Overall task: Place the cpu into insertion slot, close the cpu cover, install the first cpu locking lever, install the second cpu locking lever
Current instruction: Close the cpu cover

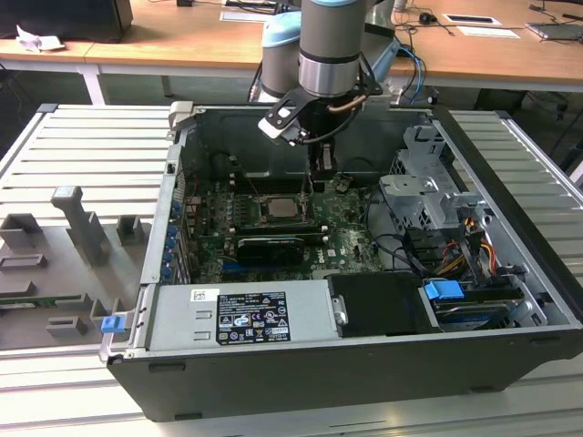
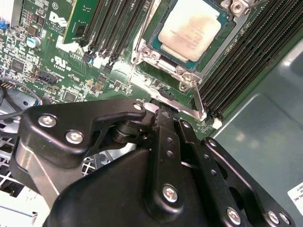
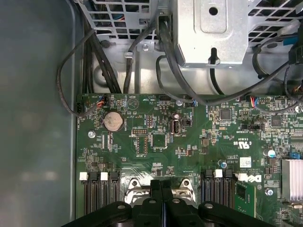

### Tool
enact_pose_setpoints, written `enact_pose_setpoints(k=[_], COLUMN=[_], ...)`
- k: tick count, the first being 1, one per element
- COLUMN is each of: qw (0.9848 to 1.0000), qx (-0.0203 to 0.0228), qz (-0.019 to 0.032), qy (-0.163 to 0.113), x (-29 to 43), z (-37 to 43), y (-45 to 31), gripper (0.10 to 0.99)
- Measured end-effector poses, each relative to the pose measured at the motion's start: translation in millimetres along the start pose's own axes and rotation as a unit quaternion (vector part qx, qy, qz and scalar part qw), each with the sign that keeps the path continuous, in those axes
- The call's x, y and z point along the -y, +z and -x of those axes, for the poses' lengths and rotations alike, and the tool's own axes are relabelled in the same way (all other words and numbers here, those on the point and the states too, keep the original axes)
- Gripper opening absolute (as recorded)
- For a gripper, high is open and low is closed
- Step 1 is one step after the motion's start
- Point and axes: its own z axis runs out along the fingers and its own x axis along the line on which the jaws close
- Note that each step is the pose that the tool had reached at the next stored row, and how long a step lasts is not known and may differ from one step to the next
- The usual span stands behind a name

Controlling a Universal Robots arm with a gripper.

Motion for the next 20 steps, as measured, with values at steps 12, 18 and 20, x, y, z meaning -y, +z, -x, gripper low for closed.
enact_pose_setpoints(k=[12, 18, 20], qw=[1.0, 1.0, 1.0], qx=[-0.0001, -0.0001, -0.0001], qz=[-0.0003, -0.0012, -0.0015], qy=[0.0, 0.0, 0.0], x=[12.8, 15.7, 16.7], z=[-0.1, -0.1, -0.1], y=[2.9, 4.7, 4.9], gripper=[0.106, 0.106, 0.106])
